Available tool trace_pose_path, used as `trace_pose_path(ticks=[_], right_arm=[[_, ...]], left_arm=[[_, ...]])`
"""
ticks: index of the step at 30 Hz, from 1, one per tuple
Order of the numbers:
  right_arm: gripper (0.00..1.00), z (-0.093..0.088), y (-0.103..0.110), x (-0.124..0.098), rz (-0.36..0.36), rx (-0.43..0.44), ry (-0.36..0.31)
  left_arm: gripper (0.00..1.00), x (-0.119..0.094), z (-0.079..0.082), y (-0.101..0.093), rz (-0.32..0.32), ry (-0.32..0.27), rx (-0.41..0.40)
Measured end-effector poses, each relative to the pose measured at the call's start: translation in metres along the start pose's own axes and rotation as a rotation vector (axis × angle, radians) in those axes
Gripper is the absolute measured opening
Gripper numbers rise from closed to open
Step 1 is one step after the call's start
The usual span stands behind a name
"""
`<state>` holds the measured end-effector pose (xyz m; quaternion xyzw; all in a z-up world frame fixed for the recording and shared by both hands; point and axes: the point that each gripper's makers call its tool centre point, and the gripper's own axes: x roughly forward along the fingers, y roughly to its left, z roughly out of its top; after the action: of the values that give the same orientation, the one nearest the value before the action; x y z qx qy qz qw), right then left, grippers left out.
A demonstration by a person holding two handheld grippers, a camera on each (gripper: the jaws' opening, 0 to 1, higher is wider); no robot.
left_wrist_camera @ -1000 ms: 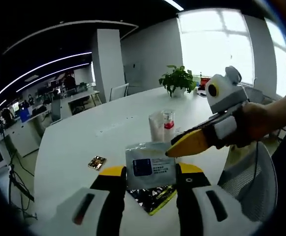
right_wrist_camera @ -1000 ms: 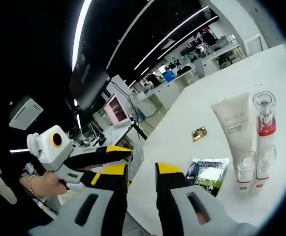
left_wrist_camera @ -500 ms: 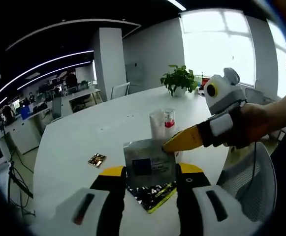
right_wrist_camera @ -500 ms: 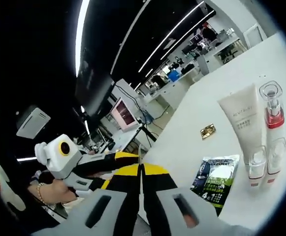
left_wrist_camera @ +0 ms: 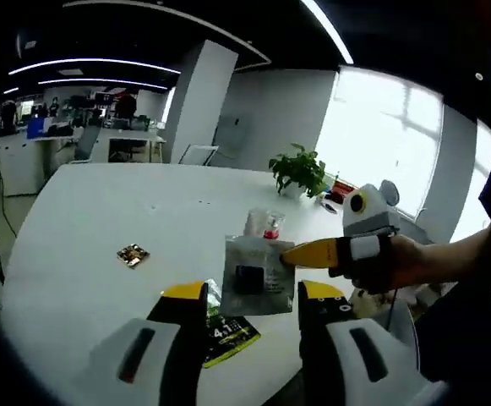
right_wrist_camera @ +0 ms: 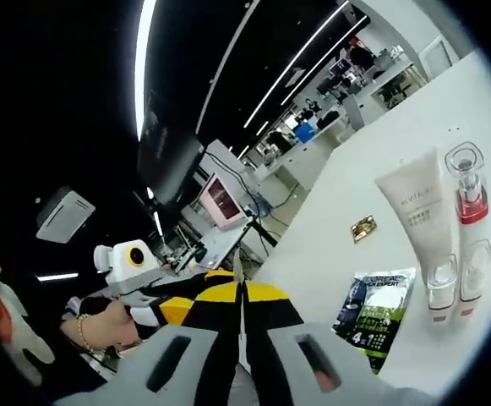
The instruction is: Arrange the skincare products in the storage area until every visible bottle or jar stands upright without overlapping.
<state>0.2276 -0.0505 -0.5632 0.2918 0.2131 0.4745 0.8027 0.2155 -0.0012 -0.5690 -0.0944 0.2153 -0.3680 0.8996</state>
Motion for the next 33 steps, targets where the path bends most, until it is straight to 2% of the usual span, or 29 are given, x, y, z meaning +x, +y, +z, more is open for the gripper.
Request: trace_pose_path(ticks=[3, 4, 6, 11, 15, 17, 24, 28, 33], right_arm=[[0.01, 0.001, 0.003, 0.0, 0.014, 0.014, -0.004], [0.01, 0.001, 0.005, 0.0, 0.018, 0.018, -0.008], [0.01, 0.002, 0.006, 0.001, 0.024, 0.026, -0.011], [0.01, 0.0, 0.011, 0.003, 0.036, 0.024, 0.004], [0.01, 0.0, 0.012, 0.005, 0.039, 0.036, -0.001], [0.01, 0.0, 0.013, 0.006, 0.033, 0.029, 0.002], [0.01, -0.004, 0.013, 0.012, -0.02, -0.055, 0.026], [0.01, -0.011, 0.007, 0.017, -0.089, -0.189, 0.077], [0.01, -0.022, 0.0, 0.025, -0.139, -0.276, 0.131]], left_arm=[[0.35, -0.004, 0.0, -0.002, -0.044, -0.015, -0.071], [0.33, -0.006, 0.0, -0.001, -0.054, -0.032, -0.133], [0.29, -0.008, -0.005, 0.001, -0.065, -0.023, -0.17], [0.16, -0.012, -0.007, 0.006, -0.061, -0.034, -0.187], [0.12, -0.013, -0.008, 0.009, -0.058, -0.046, -0.22], [0.06, -0.014, -0.01, 0.012, -0.048, -0.044, -0.23], [0.04, -0.018, -0.017, 0.015, -0.002, -0.034, -0.235], [0.02, -0.022, -0.028, 0.014, 0.023, -0.008, -0.256], [0.0, -0.028, -0.041, 0.016, 0.038, 0.016, -0.3]])
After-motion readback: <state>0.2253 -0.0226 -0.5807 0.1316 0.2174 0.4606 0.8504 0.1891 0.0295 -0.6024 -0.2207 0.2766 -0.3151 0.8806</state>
